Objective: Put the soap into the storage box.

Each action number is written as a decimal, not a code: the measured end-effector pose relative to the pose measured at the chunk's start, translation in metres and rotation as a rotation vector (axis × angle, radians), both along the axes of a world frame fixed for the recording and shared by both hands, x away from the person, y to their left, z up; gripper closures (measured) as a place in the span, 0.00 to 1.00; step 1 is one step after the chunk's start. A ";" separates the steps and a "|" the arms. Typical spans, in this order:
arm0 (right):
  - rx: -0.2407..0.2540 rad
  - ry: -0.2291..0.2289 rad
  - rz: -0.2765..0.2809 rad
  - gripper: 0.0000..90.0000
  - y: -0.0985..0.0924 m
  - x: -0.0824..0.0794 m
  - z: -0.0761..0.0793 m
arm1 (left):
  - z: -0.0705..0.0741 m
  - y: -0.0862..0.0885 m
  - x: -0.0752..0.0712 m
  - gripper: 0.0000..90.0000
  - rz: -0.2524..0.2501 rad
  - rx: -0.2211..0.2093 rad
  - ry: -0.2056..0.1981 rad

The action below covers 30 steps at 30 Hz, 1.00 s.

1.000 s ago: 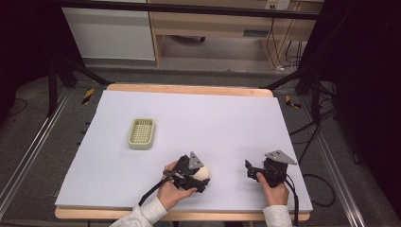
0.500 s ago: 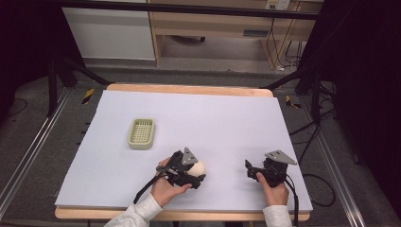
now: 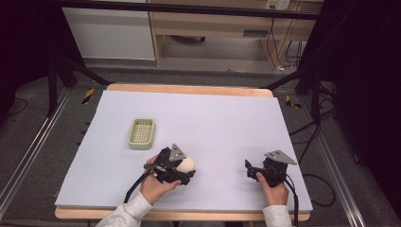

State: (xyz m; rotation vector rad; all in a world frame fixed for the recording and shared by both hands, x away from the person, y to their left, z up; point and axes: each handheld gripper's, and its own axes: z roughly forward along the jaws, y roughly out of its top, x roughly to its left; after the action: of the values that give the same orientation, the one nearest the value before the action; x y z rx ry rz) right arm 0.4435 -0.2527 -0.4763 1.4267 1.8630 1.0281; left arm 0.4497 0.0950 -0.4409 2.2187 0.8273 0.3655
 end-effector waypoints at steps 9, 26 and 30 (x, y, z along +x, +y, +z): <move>0.001 -0.001 0.000 0.05 0.000 0.000 0.000 | 0.007 0.016 0.001 0.27 0.029 -0.011 -0.010; -0.002 -0.002 0.001 0.05 0.000 0.000 0.000 | 0.017 0.053 0.007 0.27 0.107 -0.029 -0.019; -0.003 -0.002 0.003 0.05 0.000 0.000 0.000 | 0.018 0.059 0.008 0.27 0.117 -0.029 -0.023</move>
State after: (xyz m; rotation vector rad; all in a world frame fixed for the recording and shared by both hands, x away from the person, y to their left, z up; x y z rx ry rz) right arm 0.4432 -0.2525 -0.4761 1.4205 1.8648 1.0273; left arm 0.4579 0.1539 -0.4228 2.1413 0.9463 0.4321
